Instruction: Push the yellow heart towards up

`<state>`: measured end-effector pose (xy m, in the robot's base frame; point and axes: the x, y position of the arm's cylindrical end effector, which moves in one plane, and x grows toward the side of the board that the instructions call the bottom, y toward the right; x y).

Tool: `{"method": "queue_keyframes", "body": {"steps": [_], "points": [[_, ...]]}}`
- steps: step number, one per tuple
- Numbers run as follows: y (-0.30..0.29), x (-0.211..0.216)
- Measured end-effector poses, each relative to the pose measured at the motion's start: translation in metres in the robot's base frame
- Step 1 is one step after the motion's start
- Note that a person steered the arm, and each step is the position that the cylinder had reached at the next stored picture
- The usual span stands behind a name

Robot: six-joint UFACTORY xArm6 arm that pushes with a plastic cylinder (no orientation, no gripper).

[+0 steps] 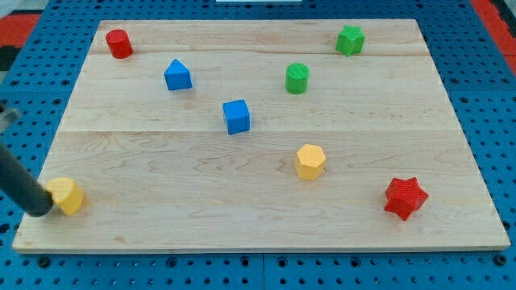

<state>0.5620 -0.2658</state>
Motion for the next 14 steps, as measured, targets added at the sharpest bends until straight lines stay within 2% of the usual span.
{"method": "queue_keyframes", "body": {"steps": [2,3,5,6,8,11,13,14], "points": [[0.036,-0.031],[0.032,-0.005],[0.039,-0.037],[0.043,-0.038],[0.068,-0.012],[0.074,-0.034],[0.115,-0.046],[0.117,-0.057]]}}
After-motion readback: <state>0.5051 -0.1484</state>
